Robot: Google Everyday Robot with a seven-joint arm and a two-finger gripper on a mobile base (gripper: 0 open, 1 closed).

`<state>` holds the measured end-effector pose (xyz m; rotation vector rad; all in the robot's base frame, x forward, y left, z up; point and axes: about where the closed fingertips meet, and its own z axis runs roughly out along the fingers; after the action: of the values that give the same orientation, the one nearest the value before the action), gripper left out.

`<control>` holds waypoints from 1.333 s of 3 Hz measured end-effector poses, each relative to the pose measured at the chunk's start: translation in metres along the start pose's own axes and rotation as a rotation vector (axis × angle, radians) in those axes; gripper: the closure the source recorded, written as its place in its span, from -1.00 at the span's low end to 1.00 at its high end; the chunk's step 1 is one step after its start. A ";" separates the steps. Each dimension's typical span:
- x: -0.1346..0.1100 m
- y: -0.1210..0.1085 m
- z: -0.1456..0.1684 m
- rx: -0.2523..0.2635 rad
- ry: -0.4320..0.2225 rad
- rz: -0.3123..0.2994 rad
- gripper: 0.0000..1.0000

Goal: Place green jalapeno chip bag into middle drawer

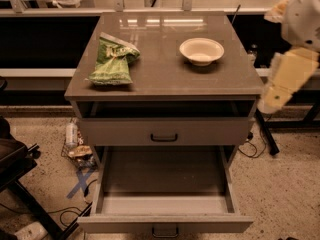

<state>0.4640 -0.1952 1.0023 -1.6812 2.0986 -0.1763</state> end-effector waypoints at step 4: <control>-0.161 -0.117 0.104 0.060 -0.435 0.112 -1.00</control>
Offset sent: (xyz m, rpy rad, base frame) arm 0.2073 0.1286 0.0205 0.4096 -0.2463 0.0250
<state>0.6377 -0.0535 0.9938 -1.4109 1.8304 0.1489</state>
